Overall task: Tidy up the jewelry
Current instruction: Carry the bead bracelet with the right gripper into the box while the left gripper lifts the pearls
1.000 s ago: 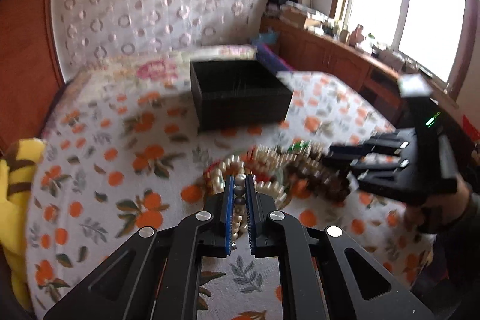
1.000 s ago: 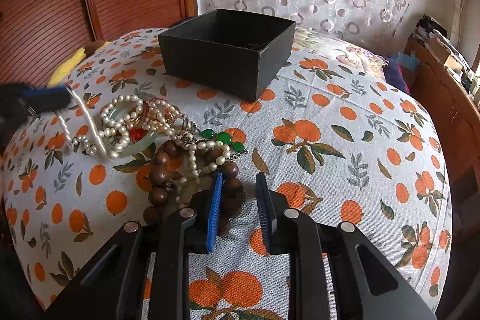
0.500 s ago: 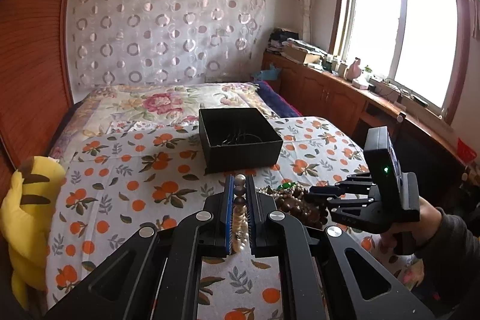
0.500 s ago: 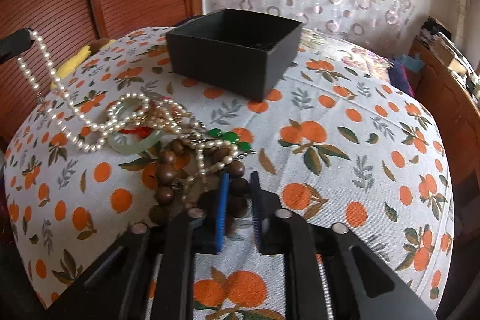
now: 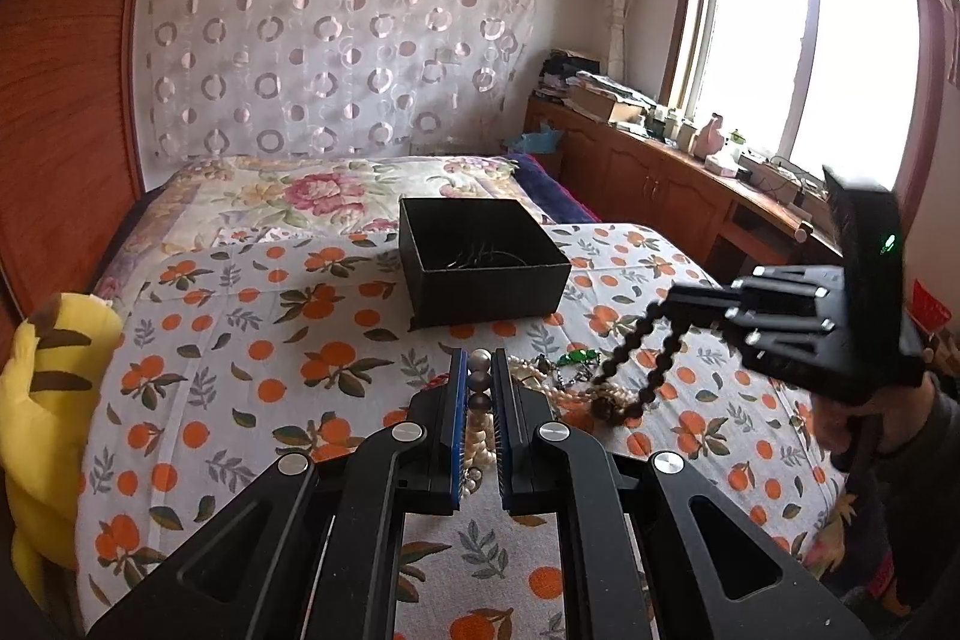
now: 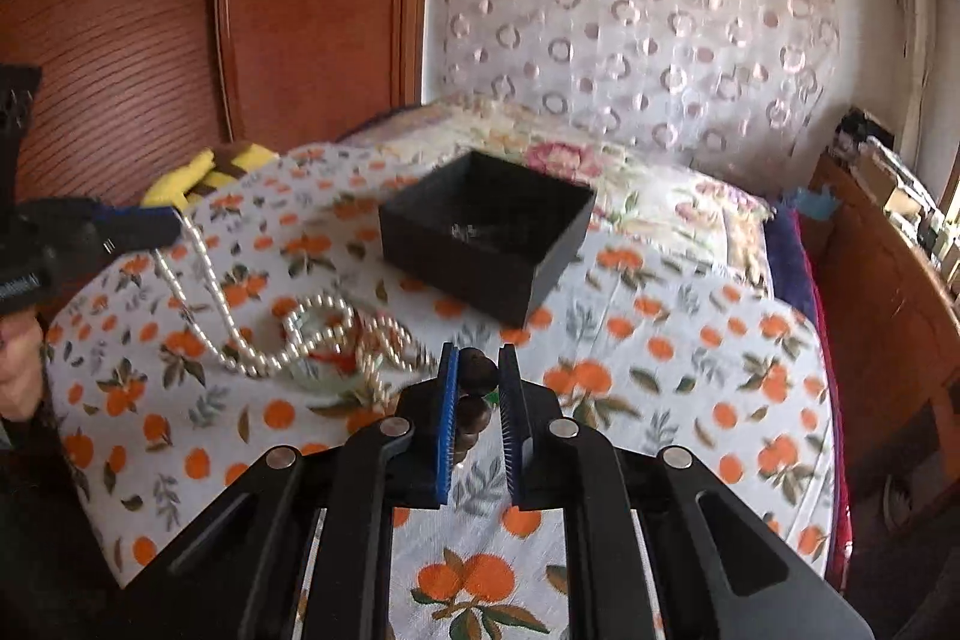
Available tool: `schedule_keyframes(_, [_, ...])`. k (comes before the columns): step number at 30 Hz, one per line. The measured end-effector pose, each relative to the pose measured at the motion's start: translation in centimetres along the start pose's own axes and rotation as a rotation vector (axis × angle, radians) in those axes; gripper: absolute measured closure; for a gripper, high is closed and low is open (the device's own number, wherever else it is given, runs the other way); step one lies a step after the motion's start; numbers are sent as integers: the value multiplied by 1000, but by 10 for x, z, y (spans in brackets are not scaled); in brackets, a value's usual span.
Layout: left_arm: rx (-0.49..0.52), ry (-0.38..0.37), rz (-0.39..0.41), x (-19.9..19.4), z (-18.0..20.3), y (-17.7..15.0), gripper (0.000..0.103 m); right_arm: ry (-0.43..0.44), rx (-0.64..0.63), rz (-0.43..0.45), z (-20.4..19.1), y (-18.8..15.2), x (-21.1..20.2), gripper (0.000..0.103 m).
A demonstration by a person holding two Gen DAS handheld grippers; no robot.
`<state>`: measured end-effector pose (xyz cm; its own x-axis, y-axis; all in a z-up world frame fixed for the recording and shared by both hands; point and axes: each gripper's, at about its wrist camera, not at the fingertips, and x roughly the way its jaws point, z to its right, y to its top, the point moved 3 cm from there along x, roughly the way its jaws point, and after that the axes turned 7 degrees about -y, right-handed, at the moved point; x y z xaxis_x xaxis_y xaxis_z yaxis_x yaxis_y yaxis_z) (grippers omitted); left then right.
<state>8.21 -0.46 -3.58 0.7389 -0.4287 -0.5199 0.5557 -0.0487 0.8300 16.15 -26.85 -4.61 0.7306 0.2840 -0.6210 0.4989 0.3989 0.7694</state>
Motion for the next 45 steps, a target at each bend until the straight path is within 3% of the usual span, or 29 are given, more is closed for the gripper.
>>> schedule_keyframes(12, [12,10,50,-7,-1,26,96,-9,-10,110,4,43,-38,88])
schedule_keyframes(17, [13,6,58,-7,0,36,96,26,-11,149,4,59,-56,88])
schedule_keyframes(24, [26,41,-1,14,-2,27,96,23,-26,133,4,55,-56,88])
schedule_keyframes(26, [23,40,-28,21,-3,22,92,23,-20,125,5,53,-53,88])
schedule_keyframes(28, [22,37,-46,26,-2,17,70,27,-14,120,6,52,-51,88])
schedule_keyframes(33, [54,-18,-96,47,13,7,66,31,-15,128,4,54,-52,88])
schedule_keyframes(37, [85,-126,-156,80,33,0,63,30,-20,135,3,57,-53,88])
schedule_keyframes(45, [159,-185,-193,128,64,1,63,32,1,124,8,54,-51,88])
